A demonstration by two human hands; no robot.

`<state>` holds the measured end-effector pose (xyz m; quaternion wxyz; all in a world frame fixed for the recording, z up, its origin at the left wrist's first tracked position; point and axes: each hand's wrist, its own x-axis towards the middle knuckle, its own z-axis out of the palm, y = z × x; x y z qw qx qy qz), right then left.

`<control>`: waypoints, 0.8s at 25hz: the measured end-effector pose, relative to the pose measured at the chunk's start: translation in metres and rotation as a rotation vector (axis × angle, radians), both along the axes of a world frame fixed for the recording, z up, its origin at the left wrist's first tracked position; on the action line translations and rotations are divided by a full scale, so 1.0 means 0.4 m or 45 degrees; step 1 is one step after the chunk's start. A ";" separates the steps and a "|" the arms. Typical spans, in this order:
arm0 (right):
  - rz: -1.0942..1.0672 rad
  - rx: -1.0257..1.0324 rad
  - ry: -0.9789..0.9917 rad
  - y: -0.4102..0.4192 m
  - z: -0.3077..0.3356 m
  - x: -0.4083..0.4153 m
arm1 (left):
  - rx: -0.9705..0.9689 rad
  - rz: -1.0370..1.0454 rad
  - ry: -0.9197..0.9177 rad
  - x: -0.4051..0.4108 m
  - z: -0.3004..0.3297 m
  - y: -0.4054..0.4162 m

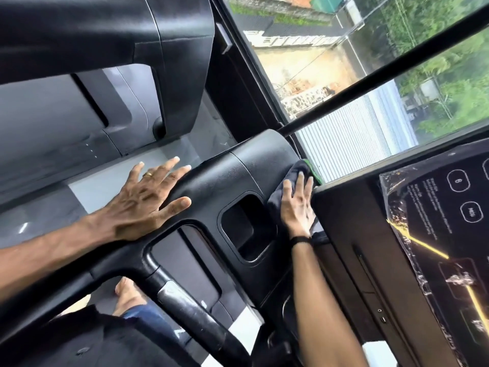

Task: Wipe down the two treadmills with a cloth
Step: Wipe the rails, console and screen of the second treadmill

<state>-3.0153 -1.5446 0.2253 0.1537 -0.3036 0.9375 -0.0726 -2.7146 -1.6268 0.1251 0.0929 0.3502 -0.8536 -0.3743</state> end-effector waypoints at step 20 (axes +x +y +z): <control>0.217 0.148 0.291 0.376 -0.091 0.400 | 0.013 -0.011 0.091 0.002 -0.003 0.005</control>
